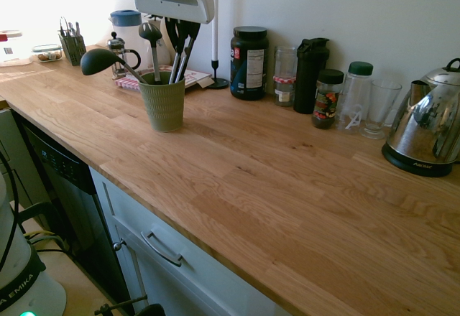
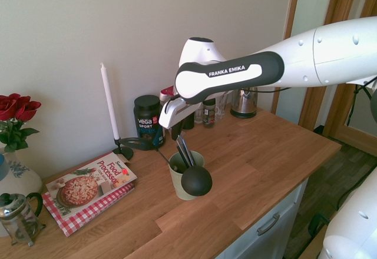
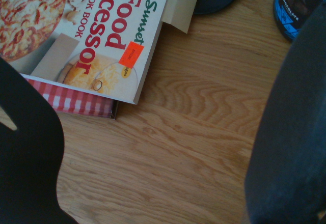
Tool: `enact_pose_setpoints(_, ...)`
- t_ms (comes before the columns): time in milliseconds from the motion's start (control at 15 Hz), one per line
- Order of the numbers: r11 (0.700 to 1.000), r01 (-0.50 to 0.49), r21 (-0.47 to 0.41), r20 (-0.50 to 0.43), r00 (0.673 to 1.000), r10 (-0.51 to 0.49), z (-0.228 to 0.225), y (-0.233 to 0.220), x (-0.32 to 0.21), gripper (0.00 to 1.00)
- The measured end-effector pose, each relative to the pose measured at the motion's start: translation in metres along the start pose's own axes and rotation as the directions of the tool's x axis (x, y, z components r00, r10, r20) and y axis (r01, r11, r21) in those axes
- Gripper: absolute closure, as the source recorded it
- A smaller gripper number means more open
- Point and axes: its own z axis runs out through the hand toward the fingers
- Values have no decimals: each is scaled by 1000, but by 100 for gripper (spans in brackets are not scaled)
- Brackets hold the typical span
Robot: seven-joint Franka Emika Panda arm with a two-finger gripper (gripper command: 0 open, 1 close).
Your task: Put the tongs back in the holder
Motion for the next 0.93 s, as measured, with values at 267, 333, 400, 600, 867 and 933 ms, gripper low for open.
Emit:
enact_pose_setpoints(267,1000,0,-7,3,1000,0,3,2,0,0)
enact_pose_setpoints(333,1000,-2,-9,2,1000,2,3,4,0,0)
enact_pose_setpoints(400,1000,-4,-9,0,1000,4,2,5,1,0)
enact_pose_setpoints(600,1000,0,0,-16,1000,0,-13,4,-2,0)
enact_pose_setpoints(867,999,7,41,-55,998,-5,-82,0,-7,0)
enact_pose_setpoints(933,999,-2,46,-63,998,4,-102,4,-4,0)
